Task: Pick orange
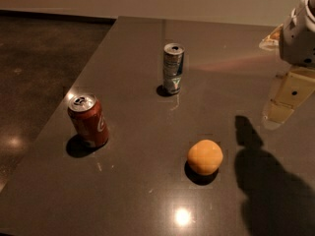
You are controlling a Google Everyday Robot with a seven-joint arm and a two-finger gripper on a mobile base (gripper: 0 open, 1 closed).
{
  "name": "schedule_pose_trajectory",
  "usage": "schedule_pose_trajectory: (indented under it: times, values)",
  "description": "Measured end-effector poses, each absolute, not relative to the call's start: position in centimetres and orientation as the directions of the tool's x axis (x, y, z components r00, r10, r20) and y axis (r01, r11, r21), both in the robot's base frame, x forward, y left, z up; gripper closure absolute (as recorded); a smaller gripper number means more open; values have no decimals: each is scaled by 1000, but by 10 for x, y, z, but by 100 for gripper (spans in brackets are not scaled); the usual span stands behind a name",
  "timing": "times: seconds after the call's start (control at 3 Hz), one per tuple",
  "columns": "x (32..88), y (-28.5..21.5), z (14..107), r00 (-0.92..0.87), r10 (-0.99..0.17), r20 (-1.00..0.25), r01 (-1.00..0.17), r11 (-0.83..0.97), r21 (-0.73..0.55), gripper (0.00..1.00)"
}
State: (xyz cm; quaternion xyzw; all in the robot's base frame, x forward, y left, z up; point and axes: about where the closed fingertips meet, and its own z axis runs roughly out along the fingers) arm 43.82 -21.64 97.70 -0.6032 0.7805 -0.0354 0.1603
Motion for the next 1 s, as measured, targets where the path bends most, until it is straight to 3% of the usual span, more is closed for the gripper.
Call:
schedule_pose_trajectory:
  times: [1.0]
  values:
    - [436, -202, 962, -125, -966, -225, -953, 180, -243, 0]
